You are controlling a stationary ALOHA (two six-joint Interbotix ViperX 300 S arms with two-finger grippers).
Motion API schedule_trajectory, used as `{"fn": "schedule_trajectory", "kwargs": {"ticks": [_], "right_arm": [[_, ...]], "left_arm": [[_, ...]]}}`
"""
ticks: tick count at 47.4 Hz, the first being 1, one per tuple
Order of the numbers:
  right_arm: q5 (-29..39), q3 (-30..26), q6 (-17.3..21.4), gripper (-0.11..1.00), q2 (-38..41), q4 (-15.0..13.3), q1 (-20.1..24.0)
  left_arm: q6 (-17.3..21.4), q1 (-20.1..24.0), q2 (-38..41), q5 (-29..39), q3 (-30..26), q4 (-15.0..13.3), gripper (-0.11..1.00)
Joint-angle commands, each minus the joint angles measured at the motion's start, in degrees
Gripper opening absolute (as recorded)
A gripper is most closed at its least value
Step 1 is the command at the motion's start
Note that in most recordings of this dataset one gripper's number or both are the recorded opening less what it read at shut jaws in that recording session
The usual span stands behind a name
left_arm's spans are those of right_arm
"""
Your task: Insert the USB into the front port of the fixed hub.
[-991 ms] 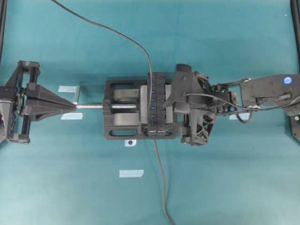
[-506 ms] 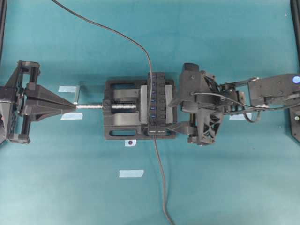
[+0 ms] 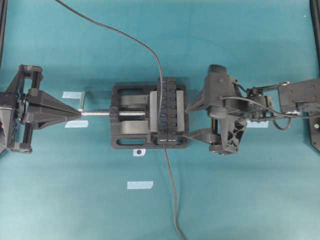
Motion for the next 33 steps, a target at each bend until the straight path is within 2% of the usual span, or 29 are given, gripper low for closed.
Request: {"fn": "schedule_trajectory", "kwargs": {"ticks": [1, 9, 33], "right_arm": [[-2.37, 0.18, 0.53, 0.76, -1.41, 0.18, 0.18], [-4.48, 0.70, 0.62, 0.76, -1.41, 0.26, 0.18], [-4.39, 1.32, 0.62, 0.76, -1.41, 0.62, 0.18]], "left_arm": [[0.00, -0.09, 0.18, -0.53, -0.97, 0.09, 0.00], [0.00, -0.09, 0.18, -0.53, -0.88, 0.09, 0.00], [-0.09, -0.09, 0.18, -0.62, -0.88, 0.09, 0.00]]}}
